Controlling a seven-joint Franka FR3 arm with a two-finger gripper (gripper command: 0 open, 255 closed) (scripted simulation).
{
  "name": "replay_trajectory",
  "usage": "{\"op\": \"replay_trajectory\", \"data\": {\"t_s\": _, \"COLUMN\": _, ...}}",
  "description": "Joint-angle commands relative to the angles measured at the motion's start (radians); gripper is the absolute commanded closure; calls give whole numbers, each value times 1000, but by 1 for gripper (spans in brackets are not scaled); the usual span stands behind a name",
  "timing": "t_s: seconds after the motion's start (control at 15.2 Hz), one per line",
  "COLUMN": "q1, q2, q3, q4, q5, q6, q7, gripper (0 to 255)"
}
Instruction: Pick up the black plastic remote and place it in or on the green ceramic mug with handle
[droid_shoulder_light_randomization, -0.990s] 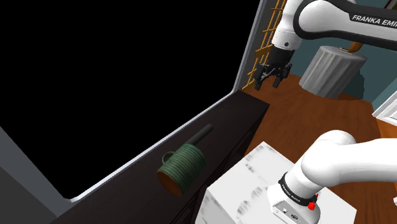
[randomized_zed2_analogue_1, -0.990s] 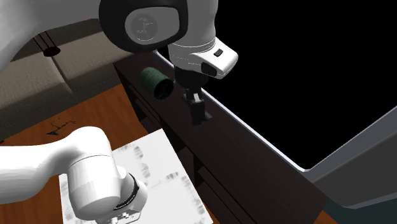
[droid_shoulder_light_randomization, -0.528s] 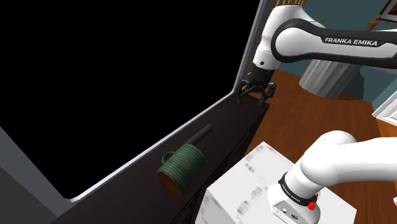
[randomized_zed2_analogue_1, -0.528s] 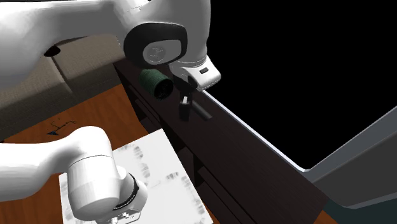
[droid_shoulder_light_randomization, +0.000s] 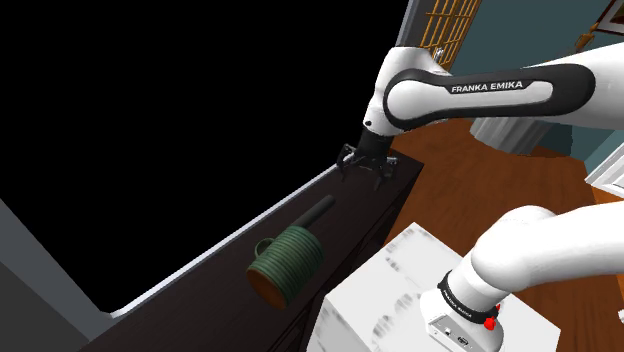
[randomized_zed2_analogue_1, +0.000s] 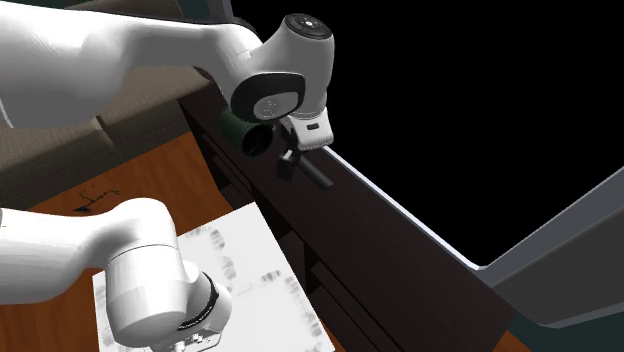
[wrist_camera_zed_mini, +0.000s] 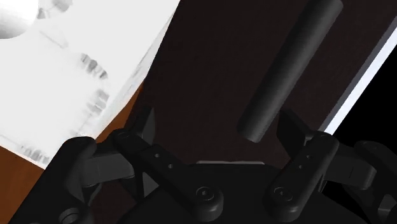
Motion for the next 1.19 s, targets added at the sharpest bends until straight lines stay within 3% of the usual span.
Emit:
{"op": "replay_trajectory", "data": {"t_s": 0.0, "q1": -2, "q2": 64, "q3": 46, "q4": -2, "q5": 46, "q6": 76, "q7": 95, "gripper": 0}}
{"op": "replay_trajectory", "data": {"t_s": 0.59, "q1": -41, "q2": 396, "q3": 194, "q4": 65, "q5": 148, "q6": 395, "q7": 448, "gripper": 0}}
{"op": "replay_trajectory", "data": {"t_s": 1.12, "q1": -32, "q2": 491, "q3": 220, "q4": 38, "q5": 151, "q6": 520, "q7": 453, "gripper": 0}}
